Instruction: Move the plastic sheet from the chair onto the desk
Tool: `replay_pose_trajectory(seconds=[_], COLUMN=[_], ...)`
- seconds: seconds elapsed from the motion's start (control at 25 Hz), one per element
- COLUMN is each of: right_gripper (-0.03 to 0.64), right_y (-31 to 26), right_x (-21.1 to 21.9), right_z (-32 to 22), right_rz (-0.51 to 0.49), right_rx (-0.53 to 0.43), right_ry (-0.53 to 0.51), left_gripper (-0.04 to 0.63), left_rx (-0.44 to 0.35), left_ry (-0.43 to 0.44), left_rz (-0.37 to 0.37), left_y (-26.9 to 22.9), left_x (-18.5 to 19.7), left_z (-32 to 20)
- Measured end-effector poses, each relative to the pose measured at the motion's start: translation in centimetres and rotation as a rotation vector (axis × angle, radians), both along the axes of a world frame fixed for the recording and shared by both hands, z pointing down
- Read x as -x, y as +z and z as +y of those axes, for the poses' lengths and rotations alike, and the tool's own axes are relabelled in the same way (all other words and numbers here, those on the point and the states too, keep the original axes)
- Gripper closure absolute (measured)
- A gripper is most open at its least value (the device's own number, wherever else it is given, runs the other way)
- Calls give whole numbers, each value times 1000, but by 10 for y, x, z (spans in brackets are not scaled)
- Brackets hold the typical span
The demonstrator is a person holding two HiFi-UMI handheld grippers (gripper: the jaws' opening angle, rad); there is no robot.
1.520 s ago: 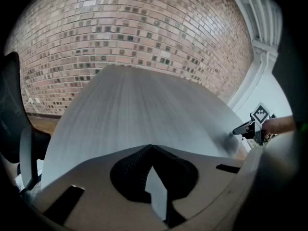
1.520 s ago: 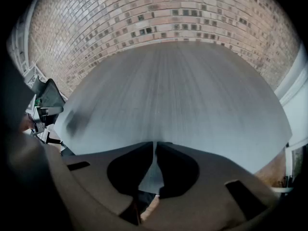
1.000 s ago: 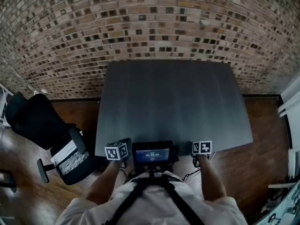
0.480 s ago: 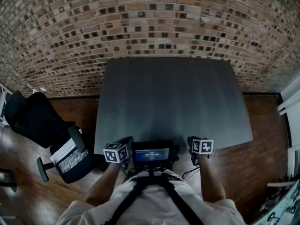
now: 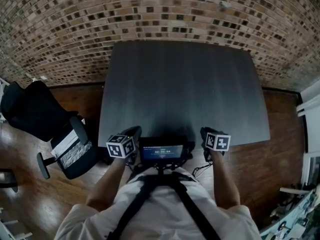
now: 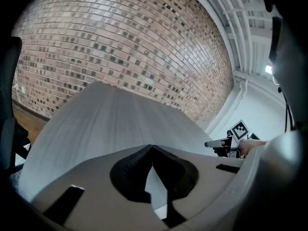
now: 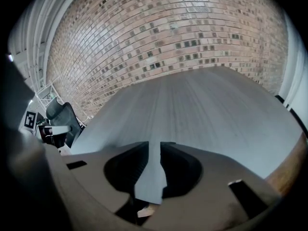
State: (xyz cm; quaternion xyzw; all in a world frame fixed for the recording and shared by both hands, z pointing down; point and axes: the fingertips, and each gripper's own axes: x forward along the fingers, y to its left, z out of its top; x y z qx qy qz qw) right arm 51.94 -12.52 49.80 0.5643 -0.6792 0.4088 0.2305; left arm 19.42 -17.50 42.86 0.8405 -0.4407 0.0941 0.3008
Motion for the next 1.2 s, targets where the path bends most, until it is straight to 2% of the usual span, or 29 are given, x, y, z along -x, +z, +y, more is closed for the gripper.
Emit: replay_pose_trajectory(seconds=[0.16,0.36,0.52,0.92,1.2], right_gripper=[534,534,534,534,534], right_y=[-5,-13,-10,-10,-17], right_x=[5,9,14,18,39], right_z=[15,5,9,9,-1], right_rz=[1,0,-4,-2,13], right_rx=[9,-26,-19,-12,-26], right_ry=[-7,-8,-7,-4,-15], left_gripper=[594,594,594,594,594], left_rx=[20,-3,1,-4,13], left_ry=[-6,1,-7,-4,-4], left_rz=[6,19,27,16,9], left_y=[0,-8,-6,-7,-2], left_x=[2,-1,2,2,15], left_z=[15,7,11,9,4])
